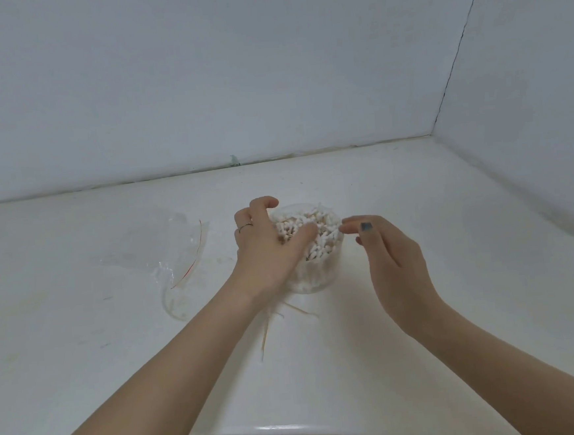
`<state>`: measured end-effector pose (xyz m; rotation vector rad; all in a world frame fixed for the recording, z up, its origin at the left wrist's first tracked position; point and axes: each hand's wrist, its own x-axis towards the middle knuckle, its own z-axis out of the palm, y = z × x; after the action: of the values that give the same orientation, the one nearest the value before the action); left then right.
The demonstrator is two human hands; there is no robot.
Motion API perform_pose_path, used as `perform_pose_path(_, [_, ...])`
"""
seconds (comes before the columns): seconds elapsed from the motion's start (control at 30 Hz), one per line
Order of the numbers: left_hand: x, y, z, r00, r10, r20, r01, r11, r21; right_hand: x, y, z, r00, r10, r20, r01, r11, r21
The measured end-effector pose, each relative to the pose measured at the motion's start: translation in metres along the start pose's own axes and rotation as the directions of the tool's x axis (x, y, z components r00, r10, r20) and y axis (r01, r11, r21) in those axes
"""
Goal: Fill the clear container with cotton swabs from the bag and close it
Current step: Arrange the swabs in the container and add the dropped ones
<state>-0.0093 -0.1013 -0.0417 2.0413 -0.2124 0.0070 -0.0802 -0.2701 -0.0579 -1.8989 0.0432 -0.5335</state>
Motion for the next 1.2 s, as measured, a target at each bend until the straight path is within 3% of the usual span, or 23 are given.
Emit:
perform_pose_path(0.13, [-0.009,-0.002,0.008,1.0,0.021,0.017,-0.021,1.0,-0.006,-0.009,0.007,-0.002,0.98,-0.171,0.103,0.187,0.966,-0.176])
perform_pose_path(0.37, [-0.003,-0.004,0.005,0.998,0.008,0.06,-0.007,1.0,-0.019,-0.01,0.01,-0.006,0.958,-0.164,0.237,0.24,0.91,-0.339])
perform_pose_path(0.63, [-0.001,-0.006,0.003,0.999,-0.024,0.049,0.023,1.0,0.017,0.001,0.001,-0.017,0.968,-0.14,0.207,0.195,0.941,-0.277])
perform_pose_path(0.77, [-0.005,-0.009,0.008,0.998,-0.05,0.047,0.048,0.998,0.028,0.002,0.008,-0.022,0.965,-0.12,0.233,0.2,0.912,-0.358])
perform_pose_path(1.2, [0.008,-0.012,0.003,0.983,0.083,0.164,-0.059,0.987,-0.149,0.003,0.003,-0.016,0.937,-0.155,0.313,0.265,0.899,-0.349])
